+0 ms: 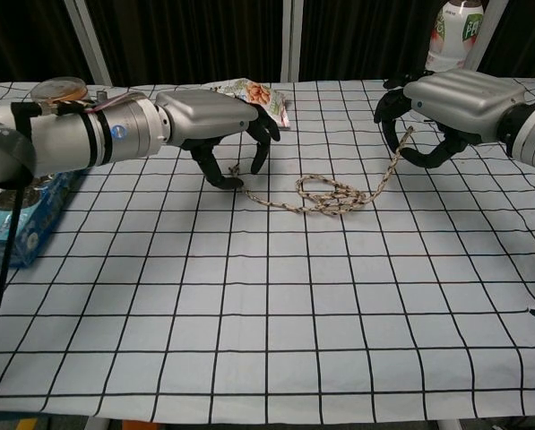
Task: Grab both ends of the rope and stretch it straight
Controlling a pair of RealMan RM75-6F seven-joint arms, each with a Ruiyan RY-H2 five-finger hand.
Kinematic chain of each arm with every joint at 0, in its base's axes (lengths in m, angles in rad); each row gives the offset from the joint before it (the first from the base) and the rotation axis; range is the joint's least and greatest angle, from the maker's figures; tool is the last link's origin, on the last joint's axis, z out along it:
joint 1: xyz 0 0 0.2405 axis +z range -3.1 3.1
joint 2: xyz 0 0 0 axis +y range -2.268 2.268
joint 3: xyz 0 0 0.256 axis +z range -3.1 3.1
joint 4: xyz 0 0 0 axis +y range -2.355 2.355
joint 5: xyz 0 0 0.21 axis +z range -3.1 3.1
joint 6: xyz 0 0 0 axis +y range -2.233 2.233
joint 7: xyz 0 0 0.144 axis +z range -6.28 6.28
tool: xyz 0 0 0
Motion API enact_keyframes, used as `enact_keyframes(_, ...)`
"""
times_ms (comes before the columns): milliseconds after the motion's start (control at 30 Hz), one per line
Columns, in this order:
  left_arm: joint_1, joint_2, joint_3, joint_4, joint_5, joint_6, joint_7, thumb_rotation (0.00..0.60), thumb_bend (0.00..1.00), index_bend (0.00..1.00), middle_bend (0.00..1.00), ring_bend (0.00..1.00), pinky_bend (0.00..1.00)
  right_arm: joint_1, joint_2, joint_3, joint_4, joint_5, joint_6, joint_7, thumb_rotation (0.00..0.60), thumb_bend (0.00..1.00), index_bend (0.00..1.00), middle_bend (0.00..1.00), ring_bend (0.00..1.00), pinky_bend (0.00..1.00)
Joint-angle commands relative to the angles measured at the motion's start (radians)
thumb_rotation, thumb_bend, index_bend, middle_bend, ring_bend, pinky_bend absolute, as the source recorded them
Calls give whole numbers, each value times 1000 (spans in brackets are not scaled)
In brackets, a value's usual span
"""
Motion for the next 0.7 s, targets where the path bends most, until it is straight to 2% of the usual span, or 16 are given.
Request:
enact_keyframes(33, -6, -17, 8, 11, -15, 2, 15, 600, 310, 478, 119, 0, 0, 0, 0, -1, 2, -1, 0, 3, 600, 462, 638, 233, 0, 0)
enact_keyframes(300, -13, -63, 35, 50, -3, 44, 35, 600, 309, 502, 120, 0, 0, -2, -5, -6, 15, -3, -1, 18, 600, 464, 638, 233, 0, 0)
enact_keyframes(700, -28, -94, 44, 89, -38, 37, 68, 600, 309, 517, 120, 0, 0, -5, -7, -10, 27, -9, 3, 33, 600, 473, 638, 233, 0, 0)
